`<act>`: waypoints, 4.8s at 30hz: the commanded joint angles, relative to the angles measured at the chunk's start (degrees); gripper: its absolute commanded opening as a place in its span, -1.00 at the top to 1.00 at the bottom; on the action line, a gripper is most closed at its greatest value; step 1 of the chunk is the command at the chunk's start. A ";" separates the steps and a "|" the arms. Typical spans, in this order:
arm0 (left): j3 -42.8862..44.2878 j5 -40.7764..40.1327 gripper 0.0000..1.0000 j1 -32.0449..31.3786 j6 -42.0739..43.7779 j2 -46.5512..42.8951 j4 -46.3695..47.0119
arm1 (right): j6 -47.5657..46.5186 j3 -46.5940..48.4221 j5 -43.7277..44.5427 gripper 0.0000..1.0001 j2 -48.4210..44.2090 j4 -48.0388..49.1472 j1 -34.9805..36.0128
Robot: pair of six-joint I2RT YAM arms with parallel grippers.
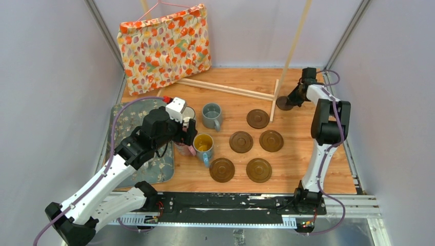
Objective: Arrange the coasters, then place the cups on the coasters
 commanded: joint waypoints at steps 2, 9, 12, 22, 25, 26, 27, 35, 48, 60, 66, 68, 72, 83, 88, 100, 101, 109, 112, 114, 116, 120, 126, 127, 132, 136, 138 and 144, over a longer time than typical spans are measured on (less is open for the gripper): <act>-0.43 -0.33 -1.00 0.37 0.24 0.33 0.29 | -1.35 -6.05 11.07 1.00 -4.19 -5.99 0.45; -0.34 -0.46 -1.00 0.37 0.21 0.50 0.29 | -1.42 -14.04 15.03 1.00 -10.53 -6.44 0.31; -0.42 -0.47 -1.00 0.37 0.21 0.39 0.18 | -1.01 -18.66 15.85 1.00 -13.35 -6.54 -0.19; -0.51 -0.04 -1.00 0.37 0.12 0.11 0.29 | 3.90 -33.45 17.77 0.99 -24.38 -9.64 -2.11; -0.49 -0.11 -1.00 0.36 0.03 0.05 0.24 | 6.21 -37.03 18.70 0.99 -27.67 -12.78 -2.07; -0.48 -0.11 -1.00 0.37 0.03 0.10 0.29 | 6.73 -37.90 19.47 0.99 -28.90 -14.25 -2.15; -0.49 -0.04 -1.00 0.37 0.03 0.10 0.34 | 7.42 -38.50 20.71 1.00 -29.78 -16.06 -2.19; -0.43 0.26 -1.00 0.37 0.03 0.27 0.27 | 8.28 -44.96 18.92 0.99 -34.81 -24.39 -2.24; -0.25 0.24 -1.00 0.36 0.12 0.76 0.28 | 6.84 -52.70 16.07 0.99 -45.68 -30.83 -1.83; -0.34 0.41 -1.00 0.37 0.20 0.55 0.21 | 7.51 -52.85 15.99 0.99 -42.80 -30.27 2.18; -0.25 0.00 -1.00 0.37 0.29 0.70 0.08 | 7.37 -51.06 17.21 1.00 -41.88 -29.72 2.90; -0.34 -0.16 -1.00 0.37 0.29 0.59 0.09 | 7.32 -50.63 18.14 0.99 -41.54 -30.14 2.90; -0.25 -0.29 -1.00 0.37 0.29 0.61 0.02 | 7.93 -51.90 18.43 0.99 -42.60 -30.58 2.90; -0.21 -0.07 -1.00 0.35 0.29 0.53 0.09 | 7.67 -50.96 18.96 0.99 -44.53 -31.25 2.90; -0.17 -0.13 -1.00 0.37 0.29 0.16 0.06 | 7.07 -48.31 19.28 1.00 -45.48 -31.37 2.90; 0.72 1.18 -1.00 0.37 -1.33 0.89 0.12 | 4.54 -39.02 15.99 0.99 -50.90 -38.01 2.90; 0.98 1.32 -1.00 0.37 -1.59 0.98 -0.02 | 4.14 -38.42 15.91 1.00 -51.71 -38.46 2.92; 1.19 2.83 -1.00 0.35 -8.30 0.18 -1.03 | -1.55 -34.78 15.22 0.99 -59.03 -38.15 2.90; -0.10 2.94 -1.00 0.32 -12.28 -1.39 -0.99 | -6.18 -34.86 10.68 0.87 -61.96 -34.52 2.90; -1.02 2.79 -1.00 0.21 -14.43 -2.64 -1.18 | -9.22 -35.33 5.36 0.67 -63.75 -31.27 2.90; -2.08 2.25 -1.00 -0.08 -16.33 -3.85 -1.64 | -11.30 -35.76 1.72 0.35 -65.38 -28.48 2.90; -4.30 -2.47 -1.00 -4.32 -20.68 -5.91 -2.87 | -13.96 -35.78 -2.89 -0.23 -67.80 -24.30 2.99; -7.10 -13.68 -1.00 -14.79 -32.25 -6.17 -5.05 | -15.08 -34.07 -8.40 -0.49 -70.43 -20.28 3.61; -7.79 -15.52 -1.00 -16.16 -34.20 -6.22 -5.14 | -15.04 -33.82 -8.80 -0.53 -70.78 -19.87 3.87; -10.36 -20.52 -1.00 -22.35 -40.10 -5.68 -5.26 | -14.00 -33.81 -10.31 -0.66 -72.69 -17.22 5.18; -10.59 -24.36 -1.00 -27.66 -44.50 -3.80 -5.58 | -12.95 -33.42 -10.31 -0.67 -73.64 -16.20 5.81; -11.06 -26.10 -1.00 -30.29 -47.89 -2.46 -5.36 | -12.39 -33.33 -10.28 -0.67 -74.31 -15.47 5.88; -10.50 -33.52 -1.00 -37.53 -54.13 3.54 -5.55 | -11.37 -34.50 -11.38 -0.67 -75.94 -12.66 6.42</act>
